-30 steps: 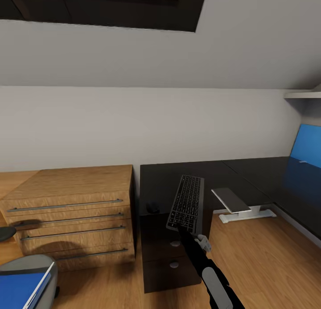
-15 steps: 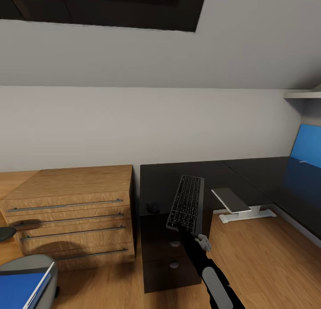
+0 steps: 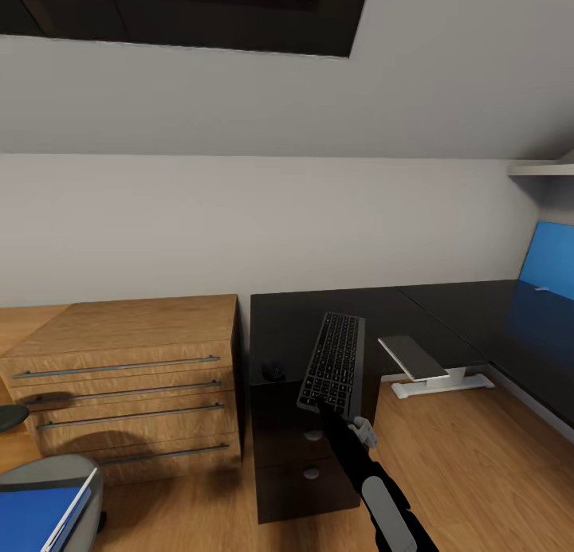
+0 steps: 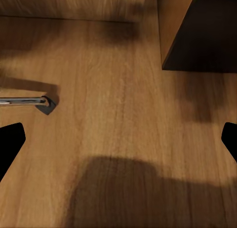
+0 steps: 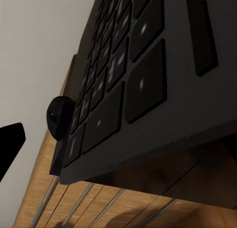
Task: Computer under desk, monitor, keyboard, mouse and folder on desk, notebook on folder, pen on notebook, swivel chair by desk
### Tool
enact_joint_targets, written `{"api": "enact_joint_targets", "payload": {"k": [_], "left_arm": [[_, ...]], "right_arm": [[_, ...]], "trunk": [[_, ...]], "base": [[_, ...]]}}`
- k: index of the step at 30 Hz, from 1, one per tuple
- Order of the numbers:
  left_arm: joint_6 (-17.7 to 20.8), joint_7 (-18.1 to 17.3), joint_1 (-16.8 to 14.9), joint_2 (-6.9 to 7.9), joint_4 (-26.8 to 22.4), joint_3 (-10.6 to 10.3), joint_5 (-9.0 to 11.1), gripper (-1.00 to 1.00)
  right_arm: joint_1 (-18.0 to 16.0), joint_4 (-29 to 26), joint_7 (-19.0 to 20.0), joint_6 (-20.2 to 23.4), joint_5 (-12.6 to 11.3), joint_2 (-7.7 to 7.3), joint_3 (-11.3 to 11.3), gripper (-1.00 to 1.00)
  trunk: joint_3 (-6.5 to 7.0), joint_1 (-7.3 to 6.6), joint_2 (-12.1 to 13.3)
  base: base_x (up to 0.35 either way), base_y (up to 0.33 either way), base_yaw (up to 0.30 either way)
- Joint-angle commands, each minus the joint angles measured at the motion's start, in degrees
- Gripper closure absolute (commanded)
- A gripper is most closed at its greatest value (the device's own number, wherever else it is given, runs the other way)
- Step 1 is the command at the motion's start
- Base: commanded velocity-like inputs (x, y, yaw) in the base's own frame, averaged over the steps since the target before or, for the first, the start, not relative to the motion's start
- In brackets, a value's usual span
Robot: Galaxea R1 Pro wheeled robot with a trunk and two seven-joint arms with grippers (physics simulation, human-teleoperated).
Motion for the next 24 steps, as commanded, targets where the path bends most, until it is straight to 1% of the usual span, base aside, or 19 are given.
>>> {"api": "enact_joint_targets", "payload": {"k": [1,19,20,24], "left_arm": [[-0.2,0.3,0.0,0.05,-0.1,-0.2,0.5,-1.0],[-0.1,0.3,0.0,-0.01,0.0,-0.2,0.6,-1.0],[-0.1,0.3,0.0,-0.01,0.0,-0.2,0.6,-1.0],[-0.1,0.3,0.0,-0.01,0.3,-0.2,0.6,-1.0]], "right_arm": [[0.0,0.0,0.2,0.3,-0.6,0.01,0.0,-1.0],[0.0,0.0,0.1,0.3,-0.6,0.01,0.0,-1.0],[0.0,0.0,0.1,0.3,-0.6,0.01,0.0,1.0],[0.0,0.0,0.1,0.3,-0.6,0.01,0.0,1.0]], "trunk": [[-0.05,0.0,0.0],[-0.05,0.0,0.0],[-0.05,0.0,0.0],[-0.05,0.0,0.0]], "base": [[0.0,0.0,0.0],[0.0,0.0,0.0],[0.0,0.0,0.0],[0.0,0.0,0.0]]}}
